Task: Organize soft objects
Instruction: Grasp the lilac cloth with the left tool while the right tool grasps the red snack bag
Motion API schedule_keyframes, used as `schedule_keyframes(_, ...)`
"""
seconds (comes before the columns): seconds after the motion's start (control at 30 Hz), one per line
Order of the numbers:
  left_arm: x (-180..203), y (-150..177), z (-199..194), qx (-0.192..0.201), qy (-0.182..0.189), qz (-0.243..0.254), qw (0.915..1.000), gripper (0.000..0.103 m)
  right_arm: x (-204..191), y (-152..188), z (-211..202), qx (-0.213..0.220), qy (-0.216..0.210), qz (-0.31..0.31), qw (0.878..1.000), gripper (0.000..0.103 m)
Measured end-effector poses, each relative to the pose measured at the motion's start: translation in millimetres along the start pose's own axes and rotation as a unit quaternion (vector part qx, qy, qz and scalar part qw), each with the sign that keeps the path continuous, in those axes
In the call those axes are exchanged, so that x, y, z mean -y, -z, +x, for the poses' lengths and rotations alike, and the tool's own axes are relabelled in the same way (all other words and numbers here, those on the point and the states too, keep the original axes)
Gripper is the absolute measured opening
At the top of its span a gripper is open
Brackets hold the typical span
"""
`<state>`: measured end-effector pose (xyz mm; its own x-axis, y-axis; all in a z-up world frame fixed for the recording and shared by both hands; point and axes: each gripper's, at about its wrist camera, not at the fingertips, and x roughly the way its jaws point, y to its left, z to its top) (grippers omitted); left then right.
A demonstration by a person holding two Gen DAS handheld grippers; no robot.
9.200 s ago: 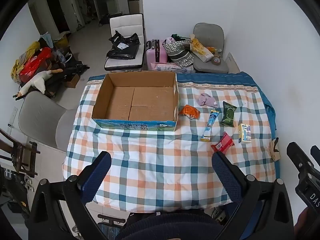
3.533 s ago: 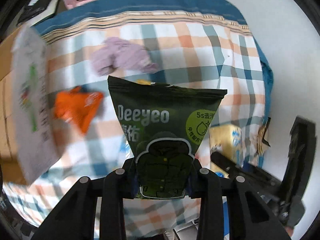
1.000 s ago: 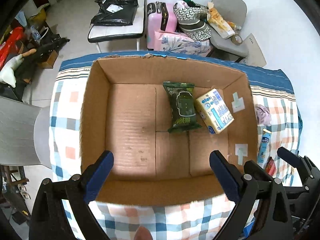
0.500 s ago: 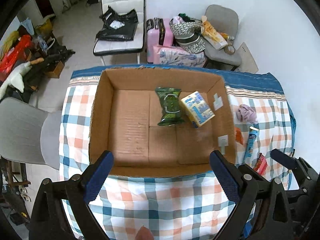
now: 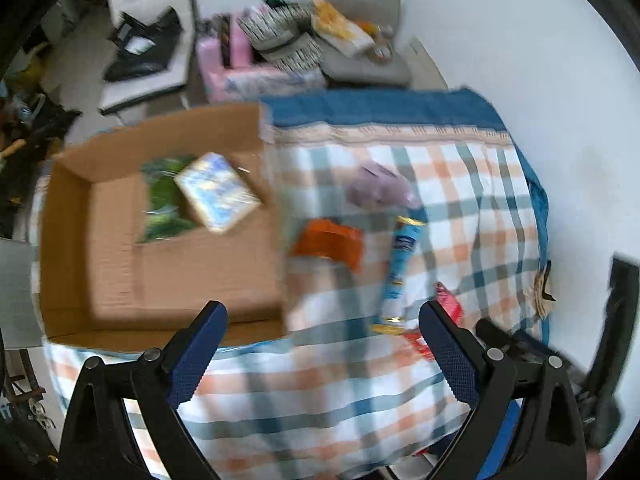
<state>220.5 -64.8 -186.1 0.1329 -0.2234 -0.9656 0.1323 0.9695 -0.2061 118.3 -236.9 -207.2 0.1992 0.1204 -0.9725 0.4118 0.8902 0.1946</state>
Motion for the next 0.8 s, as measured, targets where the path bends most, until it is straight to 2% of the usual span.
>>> schedule_keyframes(0.13,39.5,-23.0,48.2,-0.033,-0.016,0.016,0.9992,0.098,60.5,-3.7,62.1,-0.055,0.009,0.073,0.996,0.103)
schedule_keyframes(0.27,62.2,-50.8,92.0,-0.063,-0.028,0.023,0.9974,0.098,89.5,-2.3,111.3,-0.095,-0.015,0.127,0.987,0.103)
schedule_keyframes(0.53,91.3,-110.5,164.6,-0.115,-0.054,0.039,0.9911,0.098,105.9,-7.5,160.2,-0.127,-0.031,0.172,0.976,0.099)
schedule_keyframes(0.8,102.4,-139.0,225.8,-0.154,-0.083,0.059,0.9829,0.098,107.3,-11.7,180.3,-0.152,-0.038,0.187,0.97,0.096)
